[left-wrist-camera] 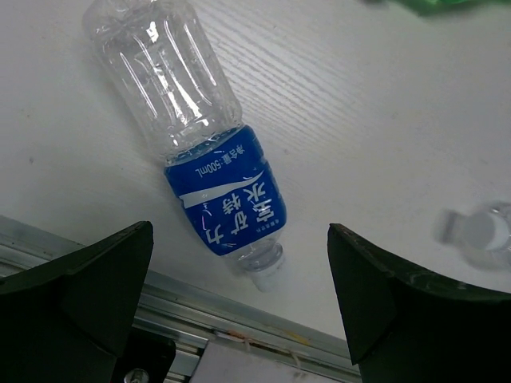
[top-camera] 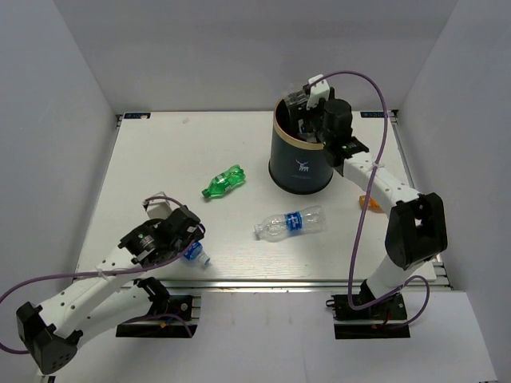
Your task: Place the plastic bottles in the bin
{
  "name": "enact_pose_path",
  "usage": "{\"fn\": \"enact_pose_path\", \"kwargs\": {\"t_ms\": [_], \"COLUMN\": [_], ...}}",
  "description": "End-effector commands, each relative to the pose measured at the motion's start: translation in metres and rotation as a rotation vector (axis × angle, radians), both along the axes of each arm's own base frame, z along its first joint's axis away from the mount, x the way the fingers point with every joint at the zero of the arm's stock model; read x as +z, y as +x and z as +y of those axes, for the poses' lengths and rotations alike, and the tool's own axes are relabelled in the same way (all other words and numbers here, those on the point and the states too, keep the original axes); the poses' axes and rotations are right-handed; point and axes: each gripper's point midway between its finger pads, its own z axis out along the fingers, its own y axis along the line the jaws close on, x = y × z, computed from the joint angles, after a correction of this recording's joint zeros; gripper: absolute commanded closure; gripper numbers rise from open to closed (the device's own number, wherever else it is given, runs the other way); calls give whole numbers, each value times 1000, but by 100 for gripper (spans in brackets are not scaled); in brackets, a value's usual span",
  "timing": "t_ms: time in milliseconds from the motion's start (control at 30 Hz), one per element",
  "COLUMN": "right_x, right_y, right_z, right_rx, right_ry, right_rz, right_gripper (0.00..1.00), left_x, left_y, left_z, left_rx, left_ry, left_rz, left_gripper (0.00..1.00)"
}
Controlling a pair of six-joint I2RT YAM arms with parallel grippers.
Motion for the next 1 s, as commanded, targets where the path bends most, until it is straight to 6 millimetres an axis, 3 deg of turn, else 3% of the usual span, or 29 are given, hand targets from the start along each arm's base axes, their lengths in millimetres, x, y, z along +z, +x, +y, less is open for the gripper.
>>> {"fn": "enact_pose_path", "kwargs": {"t_ms": [0, 133, 167, 233, 333, 367, 400, 433, 467, 500, 567, 600, 767, 867, 967], "right_x": [46, 75, 86, 90, 114, 104, 119, 119, 89, 112, 88, 101, 73, 71, 62], "right_y": [-18, -35, -48, -57, -100, -115, -132, -142, -148, -174, -189, -209, -253, -275, -290], "right_z": [4, -8, -12, -17, -25, -29, -34, -34, -32, -35, -28, -31, -30, -30, -31], "right_rx": [74, 70, 74, 68, 114, 123, 136, 152, 169, 216, 270, 309, 407, 457, 489], "right_ry": [99, 148, 160, 195, 312, 340, 372, 419, 422, 455, 477, 499, 505, 499, 477], "right_rz": [-107, -177, -202, -212, -278, -282, -324, -321, -273, -340, -284, -319, -292, -284, -276], "right_gripper": [10, 10, 10, 10, 10, 10, 10, 10, 10, 10, 10, 10, 10, 10, 10], "left_x": [-13, -25, -24, -31, -41, -49, -51, -58, -61, -63, -72, -75, -88, -104, -107], "left_y": [-1, -1, 1, 1, 1, 0, 1, 2, 4, 6, 9, 9, 24, 18, 20], "left_z": [1, -1, -3, -3, 1, 2, 0, 2, 2, 2, 2, 5, -4, 0, -4], "left_rx": [57, 61, 60, 80, 121, 121, 134, 138, 151, 154, 165, 169, 198, 203, 217], "left_ry": [-12, 2, -6, 1, 31, 43, 36, 65, 72, 84, 119, 144, 137, 169, 140], "left_rz": [26, 57, 49, 68, 88, 99, 100, 113, 112, 111, 131, 137, 137, 181, 183], "left_gripper": [0, 0, 0, 0, 0, 0, 0, 0, 0, 0, 0, 0, 0, 0, 29]}}
